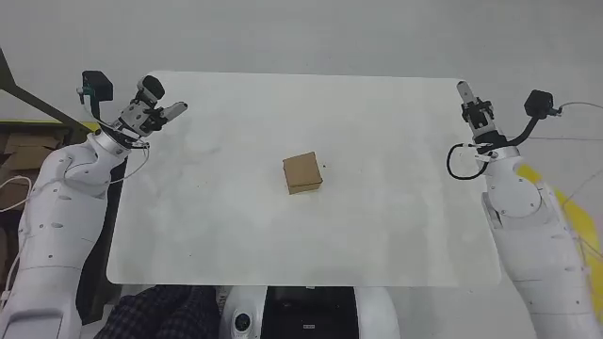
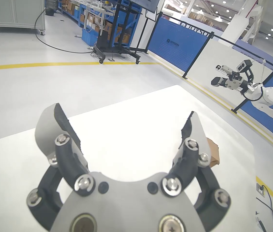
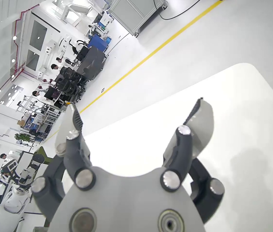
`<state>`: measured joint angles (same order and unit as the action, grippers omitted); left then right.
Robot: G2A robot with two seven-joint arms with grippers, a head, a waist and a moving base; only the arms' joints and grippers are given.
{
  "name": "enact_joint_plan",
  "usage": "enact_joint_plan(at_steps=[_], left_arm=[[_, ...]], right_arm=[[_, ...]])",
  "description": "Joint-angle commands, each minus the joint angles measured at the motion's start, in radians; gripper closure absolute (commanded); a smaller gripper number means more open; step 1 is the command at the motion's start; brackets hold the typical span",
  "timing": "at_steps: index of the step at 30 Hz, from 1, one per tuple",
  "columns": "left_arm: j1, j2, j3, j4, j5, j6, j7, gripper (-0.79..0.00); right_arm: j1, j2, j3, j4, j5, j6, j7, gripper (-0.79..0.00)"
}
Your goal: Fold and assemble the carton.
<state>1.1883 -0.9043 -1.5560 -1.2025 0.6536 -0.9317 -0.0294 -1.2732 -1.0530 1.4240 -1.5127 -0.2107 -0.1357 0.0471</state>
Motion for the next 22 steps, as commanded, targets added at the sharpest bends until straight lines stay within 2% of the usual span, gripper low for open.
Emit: enact_joint_plan(at_steps=[1, 5, 22], left_arm=[[0.000, 0.000, 0.000, 0.000, 0.000, 0.000, 0.000, -0.784], [0.000, 0.000, 0.000, 0.000, 0.000, 0.000, 0.000, -0.784], [0.000, 0.000, 0.000, 0.000, 0.000, 0.000, 0.000, -0.784]], right_arm=[[0.000, 0.000, 0.000, 0.000, 0.000, 0.000, 0.000, -0.760], [0.000, 0.000, 0.000, 0.000, 0.000, 0.000, 0.000, -0.785], [0.000, 0.000, 0.000, 0.000, 0.000, 0.000, 0.000, -0.785]])
